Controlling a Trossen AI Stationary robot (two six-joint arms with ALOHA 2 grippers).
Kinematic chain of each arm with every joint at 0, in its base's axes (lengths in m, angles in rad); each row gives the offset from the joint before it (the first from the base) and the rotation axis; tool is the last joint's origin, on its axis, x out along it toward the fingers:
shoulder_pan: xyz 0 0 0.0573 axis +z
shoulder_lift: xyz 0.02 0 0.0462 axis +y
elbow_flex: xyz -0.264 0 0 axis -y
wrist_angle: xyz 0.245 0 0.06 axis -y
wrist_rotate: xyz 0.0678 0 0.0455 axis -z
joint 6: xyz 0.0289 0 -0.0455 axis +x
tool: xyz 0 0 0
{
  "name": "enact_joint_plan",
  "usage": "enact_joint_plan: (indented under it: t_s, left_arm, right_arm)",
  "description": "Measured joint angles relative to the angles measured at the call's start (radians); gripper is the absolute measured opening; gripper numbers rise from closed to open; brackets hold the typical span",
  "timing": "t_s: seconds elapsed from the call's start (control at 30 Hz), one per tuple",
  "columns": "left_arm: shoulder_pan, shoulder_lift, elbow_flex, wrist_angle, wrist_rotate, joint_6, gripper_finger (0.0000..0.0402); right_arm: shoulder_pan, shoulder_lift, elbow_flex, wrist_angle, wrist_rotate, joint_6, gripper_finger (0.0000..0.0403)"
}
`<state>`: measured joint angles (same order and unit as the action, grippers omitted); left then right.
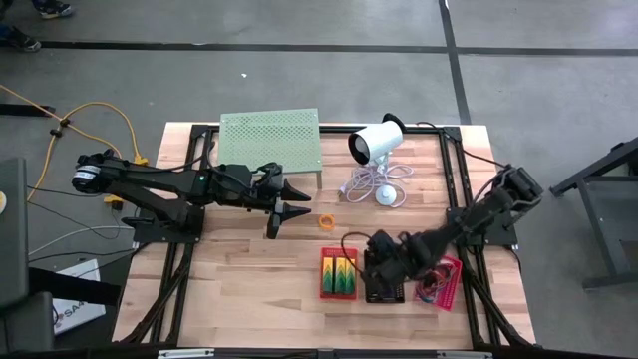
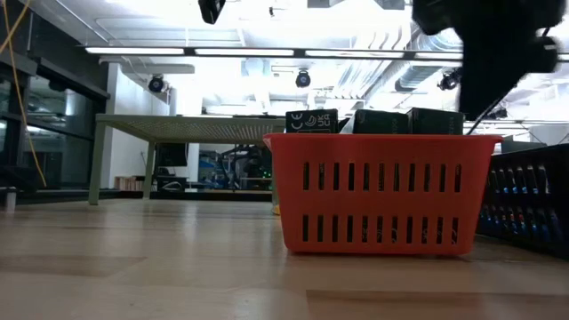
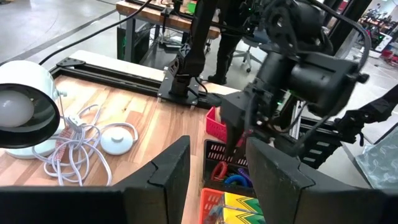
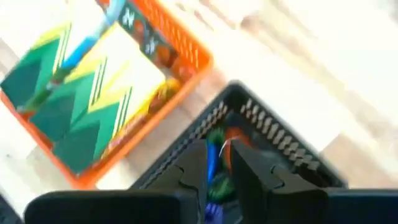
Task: Pick & Place Office Desk Supplies
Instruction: Put the yellow wrist coil into the black basket
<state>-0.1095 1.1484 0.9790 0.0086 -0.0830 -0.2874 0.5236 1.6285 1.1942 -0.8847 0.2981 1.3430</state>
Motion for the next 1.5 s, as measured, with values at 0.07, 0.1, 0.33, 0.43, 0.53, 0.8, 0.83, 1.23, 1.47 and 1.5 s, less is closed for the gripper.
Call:
enact_joint_plan:
  t_s: [0.07, 0.1, 0.33, 0.43, 0.53, 0.8, 0.83, 1.23, 1.47, 1.5]
  left_arm:
    - [0.000, 0.000, 0.000, 0.000, 0.000, 0.000, 0.0152]
    - [0.000, 0.000, 0.000, 0.000, 0.000, 0.000, 0.0152]
    - [0.000, 0.000, 0.000, 0.000, 0.000, 0.000, 0.0152]
    - [0.000, 0.000, 0.000, 0.000, 0.000, 0.000, 0.0152]
    - [0.000, 0.000, 0.000, 0.000, 0.000, 0.000, 0.0152]
    - [0.000, 0.000, 0.000, 0.000, 0.000, 0.000, 0.0152]
    - [0.000, 0.000, 0.000, 0.000, 0.000, 0.000, 0.0152]
    - [0.000, 0.000, 0.000, 0.000, 0.000, 0.000, 0.0152]
    - [0.000, 0.000, 0.000, 0.001, 0.000, 0.000, 0.0152]
    - [0.000, 0.000, 0.000, 0.000, 0.000, 0.000, 0.0152]
  right_arm:
    - [-0.038, -0.010, 0.000, 0.001, 0.000, -0.074, 0.0056]
    - [-0.056, -0.013, 0.000, 0.003, 0.000, -0.111, 0.0056]
    - [-0.176, -0.031, 0.000, 0.050, -0.022, -0.360, 0.0056]
    - [-0.221, -0.031, 0.000, 0.085, -0.050, -0.460, 0.0056]
    - [-0.262, -0.031, 0.000, 0.118, -0.072, -0.554, 0.0056]
    - [-0.337, -0.031, 0.000, 0.175, -0.122, -0.708, 0.0056]
    - [-0.343, -0.031, 0.000, 0.177, -0.121, -0.724, 0.0056]
    - [-0.427, 0.100, 0.000, 0.365, -0.119, -1.002, 0.0056]
    - [-0.494, 0.193, 0.000, 0.504, -0.231, -1.146, 0.0058]
    - [-0.502, 0.205, 0.000, 0.522, -0.251, -1.160, 0.0060]
